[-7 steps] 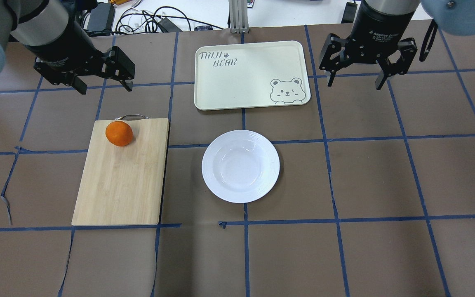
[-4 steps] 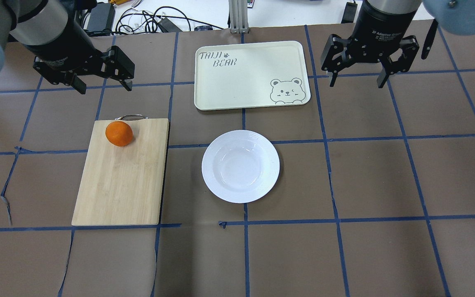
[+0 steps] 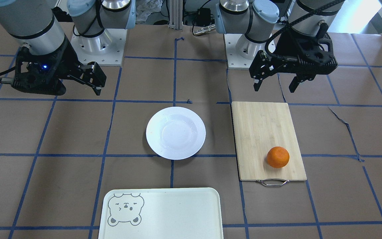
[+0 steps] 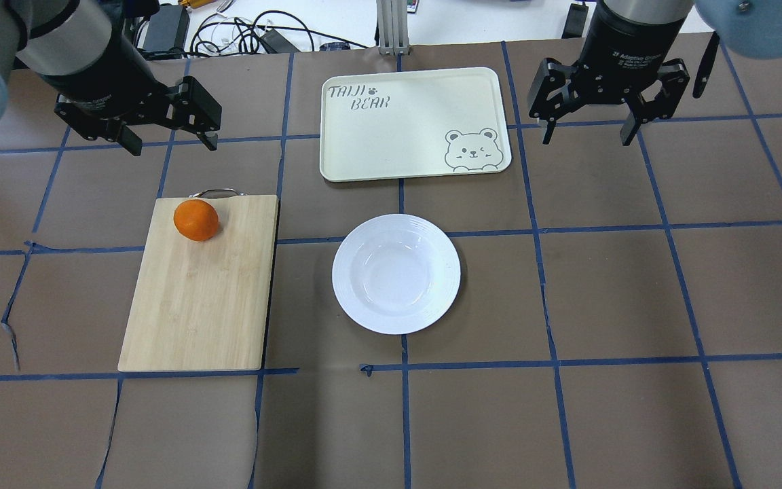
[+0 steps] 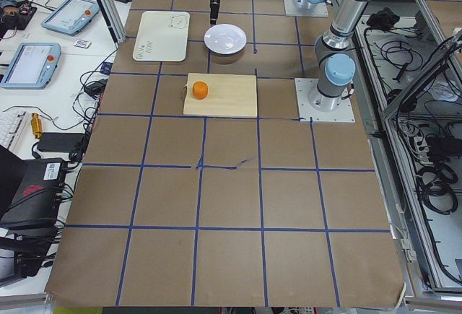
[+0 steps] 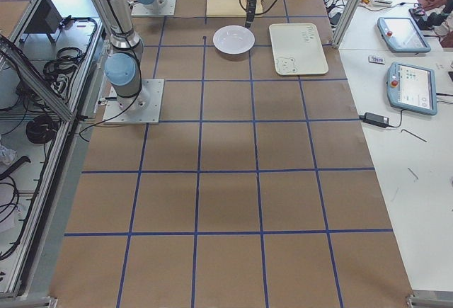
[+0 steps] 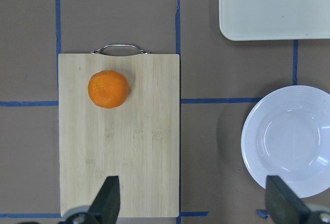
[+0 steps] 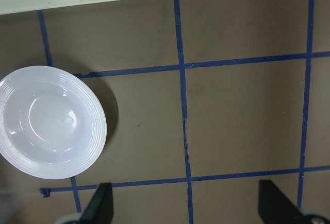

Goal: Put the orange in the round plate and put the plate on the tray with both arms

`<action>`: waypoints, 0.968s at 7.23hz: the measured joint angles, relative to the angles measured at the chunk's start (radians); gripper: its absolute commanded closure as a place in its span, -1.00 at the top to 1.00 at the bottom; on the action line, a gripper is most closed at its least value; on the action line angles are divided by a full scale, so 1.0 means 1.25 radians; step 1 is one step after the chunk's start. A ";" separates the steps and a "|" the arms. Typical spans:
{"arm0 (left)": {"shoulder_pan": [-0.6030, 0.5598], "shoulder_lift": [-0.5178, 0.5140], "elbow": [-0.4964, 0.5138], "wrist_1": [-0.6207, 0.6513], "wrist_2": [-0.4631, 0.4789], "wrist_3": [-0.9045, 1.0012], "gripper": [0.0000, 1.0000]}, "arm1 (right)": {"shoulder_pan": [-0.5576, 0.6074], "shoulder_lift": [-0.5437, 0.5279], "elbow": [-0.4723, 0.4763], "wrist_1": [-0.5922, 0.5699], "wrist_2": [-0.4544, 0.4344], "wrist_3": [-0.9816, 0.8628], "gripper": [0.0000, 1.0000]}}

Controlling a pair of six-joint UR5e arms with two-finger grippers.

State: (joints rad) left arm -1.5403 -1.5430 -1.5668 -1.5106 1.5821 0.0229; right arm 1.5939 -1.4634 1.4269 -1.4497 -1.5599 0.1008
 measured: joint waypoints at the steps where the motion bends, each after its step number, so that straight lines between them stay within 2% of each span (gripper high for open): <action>1: 0.003 -0.003 0.004 0.001 0.001 0.005 1.00 | 0.001 0.000 0.001 0.000 0.000 0.000 1.00; 5: 0.014 -0.019 0.002 -0.004 -0.003 0.009 1.00 | 0.001 0.001 0.003 -0.001 -0.004 0.001 1.00; 7: 0.028 -0.060 -0.015 0.016 0.003 0.012 1.00 | 0.001 0.001 0.003 -0.003 -0.004 -0.002 1.00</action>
State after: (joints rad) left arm -1.5053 -1.6175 -1.5850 -1.4908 1.5856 0.0377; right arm 1.5949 -1.4619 1.4303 -1.4534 -1.5646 0.0984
